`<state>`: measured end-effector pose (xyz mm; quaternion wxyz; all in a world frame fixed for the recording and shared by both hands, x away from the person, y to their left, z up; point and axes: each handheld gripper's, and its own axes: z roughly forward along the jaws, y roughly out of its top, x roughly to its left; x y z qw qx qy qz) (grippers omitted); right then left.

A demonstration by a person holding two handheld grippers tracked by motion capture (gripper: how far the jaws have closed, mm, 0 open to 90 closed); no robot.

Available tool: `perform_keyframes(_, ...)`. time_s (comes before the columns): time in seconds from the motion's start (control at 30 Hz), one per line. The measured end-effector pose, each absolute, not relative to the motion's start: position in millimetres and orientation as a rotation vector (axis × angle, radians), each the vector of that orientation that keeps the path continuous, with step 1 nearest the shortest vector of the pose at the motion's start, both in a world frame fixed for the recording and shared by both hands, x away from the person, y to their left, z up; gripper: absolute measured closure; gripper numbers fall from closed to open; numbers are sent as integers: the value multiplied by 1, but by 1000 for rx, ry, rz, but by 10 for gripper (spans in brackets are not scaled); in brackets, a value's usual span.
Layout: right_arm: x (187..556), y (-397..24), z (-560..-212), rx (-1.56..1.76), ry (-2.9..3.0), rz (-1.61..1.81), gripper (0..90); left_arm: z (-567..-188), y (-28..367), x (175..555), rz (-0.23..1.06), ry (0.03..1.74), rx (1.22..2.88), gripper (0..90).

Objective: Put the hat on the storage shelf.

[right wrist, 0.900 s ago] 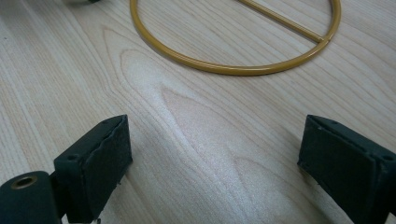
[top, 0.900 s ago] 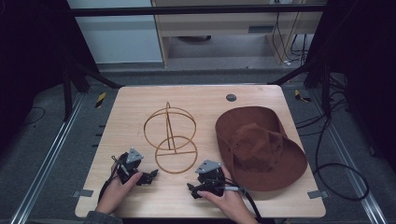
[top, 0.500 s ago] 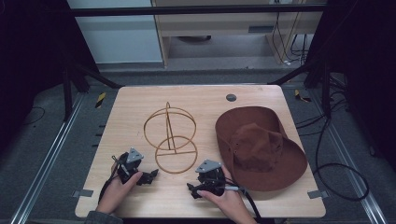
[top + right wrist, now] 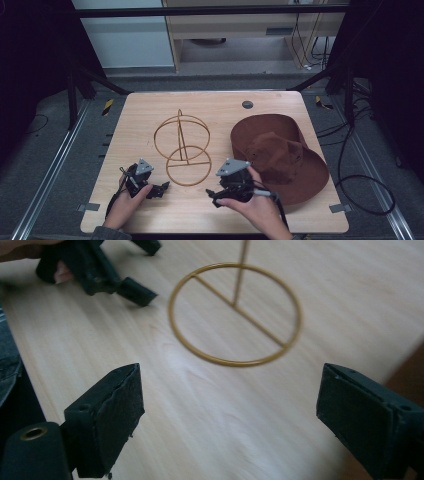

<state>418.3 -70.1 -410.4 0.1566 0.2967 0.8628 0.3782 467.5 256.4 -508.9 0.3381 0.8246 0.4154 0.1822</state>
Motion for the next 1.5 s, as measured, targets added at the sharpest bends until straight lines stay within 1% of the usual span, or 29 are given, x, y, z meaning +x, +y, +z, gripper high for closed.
perform_keyframes(0.1,428,-91,-391,880,2458,1041,111,-509,256,467,472,1079,2147,0)
perform_keyframes(0.13,428,-91,-391,880,2458,1041,111,-509,256,467,472,1079,2147,0)
perform_keyframes(0.17,433,-107,-379,885,2453,1017,109,-509,256,467,473,1078,2147,0)
perform_keyframes(0.3,444,-142,-362,935,2439,978,113,-509,256,467,473,1073,2150,0)
perform_keyframes(0.37,446,-151,-359,951,2439,970,113,-509,256,467,473,1073,2150,0)
perform_keyframes(0.43,454,-173,-354,996,2424,907,118,-509,256,467,473,1073,2150,0)
perform_keyframes(0.6,469,-199,-353,1078,2433,869,110,-509,256,466,473,1073,2150,0)
perform_keyframes(0.83,481,-217,-351,1102,2438,788,116,-509,255,466,474,1074,2149,0)
perform_keyframes(1.13,497,-228,-349,1148,2476,701,138,-509,255,466,472,1076,2147,0)
perform_keyframes(1.43,515,-238,-351,1195,2513,672,97,-509,255,466,474,1074,2149,0)
perform_keyframes(1.5,518,-237,-352,1187,2525,662,100,-509,255,466,474,1074,2149,0)
